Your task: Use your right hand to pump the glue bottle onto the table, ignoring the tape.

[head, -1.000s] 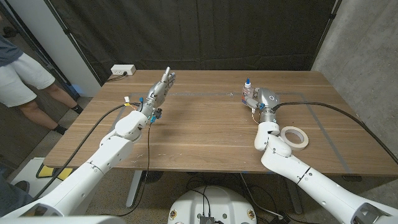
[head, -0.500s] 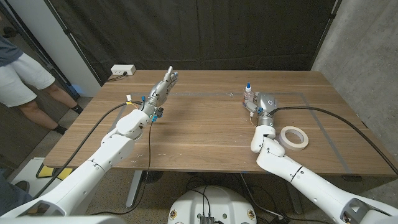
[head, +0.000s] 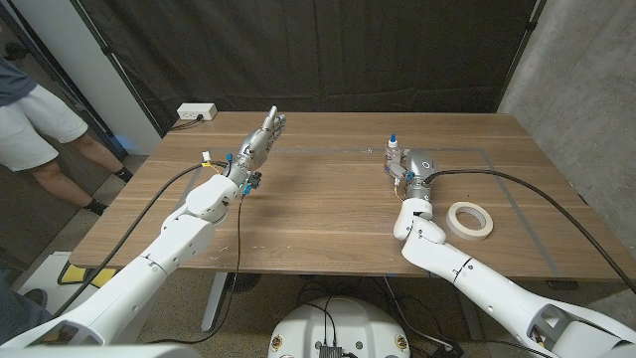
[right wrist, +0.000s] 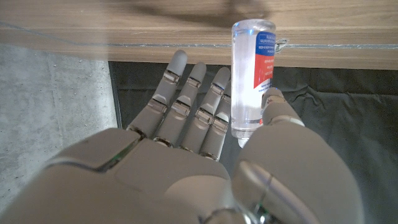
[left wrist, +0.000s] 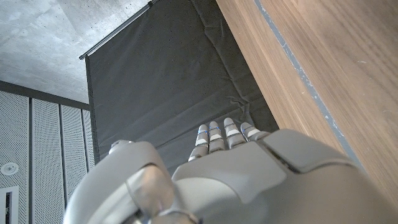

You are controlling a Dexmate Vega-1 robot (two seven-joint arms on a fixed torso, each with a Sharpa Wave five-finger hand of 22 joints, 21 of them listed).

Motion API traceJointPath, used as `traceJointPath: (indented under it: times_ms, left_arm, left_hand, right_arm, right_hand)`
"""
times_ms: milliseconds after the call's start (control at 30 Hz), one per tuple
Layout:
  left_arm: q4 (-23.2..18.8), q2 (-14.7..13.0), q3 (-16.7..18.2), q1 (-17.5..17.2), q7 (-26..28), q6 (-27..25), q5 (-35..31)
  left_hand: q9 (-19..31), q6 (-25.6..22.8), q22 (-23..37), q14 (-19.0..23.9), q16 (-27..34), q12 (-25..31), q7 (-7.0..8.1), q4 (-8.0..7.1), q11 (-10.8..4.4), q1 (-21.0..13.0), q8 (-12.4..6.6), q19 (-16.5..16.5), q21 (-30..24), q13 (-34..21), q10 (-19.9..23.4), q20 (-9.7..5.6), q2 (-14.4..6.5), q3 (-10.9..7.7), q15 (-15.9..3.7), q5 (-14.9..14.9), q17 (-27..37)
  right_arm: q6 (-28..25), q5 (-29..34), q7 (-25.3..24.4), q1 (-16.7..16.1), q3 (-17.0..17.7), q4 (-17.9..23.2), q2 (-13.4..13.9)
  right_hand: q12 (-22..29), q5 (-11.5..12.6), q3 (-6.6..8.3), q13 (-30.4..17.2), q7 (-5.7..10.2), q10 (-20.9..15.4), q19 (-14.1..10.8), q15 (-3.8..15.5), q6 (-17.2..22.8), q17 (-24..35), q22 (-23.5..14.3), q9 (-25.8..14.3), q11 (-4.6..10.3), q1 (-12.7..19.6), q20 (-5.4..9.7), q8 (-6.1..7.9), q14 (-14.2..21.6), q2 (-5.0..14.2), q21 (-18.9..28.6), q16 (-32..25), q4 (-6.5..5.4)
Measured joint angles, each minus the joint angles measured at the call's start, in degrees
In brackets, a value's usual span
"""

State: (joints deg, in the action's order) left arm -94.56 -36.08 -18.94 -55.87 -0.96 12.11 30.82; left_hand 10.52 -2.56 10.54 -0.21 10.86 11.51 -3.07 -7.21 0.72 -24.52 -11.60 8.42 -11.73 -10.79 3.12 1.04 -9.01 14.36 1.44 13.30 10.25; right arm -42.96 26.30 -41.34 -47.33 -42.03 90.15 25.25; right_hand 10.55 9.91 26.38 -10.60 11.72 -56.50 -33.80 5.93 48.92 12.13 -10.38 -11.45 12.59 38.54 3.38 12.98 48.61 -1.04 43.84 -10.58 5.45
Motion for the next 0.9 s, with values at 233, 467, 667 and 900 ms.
traceJointPath:
  times_ms: [233,467,667,900]
  left_arm:
    - [0.0,-0.1,0.0,0.0,0.0,-0.4,0.1]
    - [0.0,-0.3,0.2,0.0,0.1,-0.6,0.1]
    - [0.3,-0.4,0.2,0.1,0.1,-0.7,0.2]
    - [0.3,-0.5,0.2,0.2,0.0,-0.7,0.0]
  left_hand:
    - [0.0,0.0,0.0,0.0,0.0,0.0,0.00,0.00,0.00,0.0,0.00,0.3,0.0,0.0,0.0,0.31,0.0,0.00,0.00,0.0,0.0]
    - [0.0,0.0,0.0,0.0,0.0,0.0,0.00,0.00,0.00,0.0,0.00,0.3,0.0,0.0,0.0,0.31,0.0,0.00,0.00,0.0,0.0]
    - [0.0,0.0,0.0,0.0,0.0,0.0,0.00,0.00,0.00,0.0,0.00,0.3,0.0,0.0,0.0,0.31,0.0,0.00,0.00,0.0,0.0]
    - [0.0,0.0,0.0,-0.2,0.0,0.0,0.00,0.01,0.00,0.0,0.00,0.3,0.0,0.0,0.0,0.31,0.0,0.00,0.22,0.0,0.0]
  right_arm:
    - [1.4,-1.5,-0.4,1.5,-1.2,-1.7,-1.3]
    - [2.7,-2.9,-0.5,1.9,-1.9,-2.1,-1.9]
    - [3.3,-3.4,-0.5,1.9,-2.5,-2.1,-2.0]
    - [3.7,-3.6,-0.3,1.6,-3.1,-1.6,-1.4]
  right_hand:
    - [0.0,-0.1,-0.28,0.0,0.00,0.3,0.3,0.10,0.0,0.0,0.0,0.0,-0.29,-0.3,-0.30,-0.01,-0.1,0.19,-0.2,0.0,0.04]
    - [0.0,0.1,-0.33,0.0,0.09,0.3,0.3,0.10,0.1,0.0,0.0,0.0,-0.29,-0.6,-0.30,-0.01,-0.1,-0.10,-0.2,-0.2,-0.01]
    - [0.0,0.1,-0.81,0.0,0.39,0.9,1.0,0.10,-0.2,0.0,0.0,0.0,-0.12,-1.1,-0.23,-0.43,-0.1,-0.19,-0.2,-0.2,0.03]
    - [0.0,0.2,-1.57,0.0,0.50,2.3,1.6,-0.07,-2.0,-0.3,0.0,0.0,-0.19,-2.1,-0.42,-0.93,-1.1,-0.99,-0.7,-0.2,0.79]
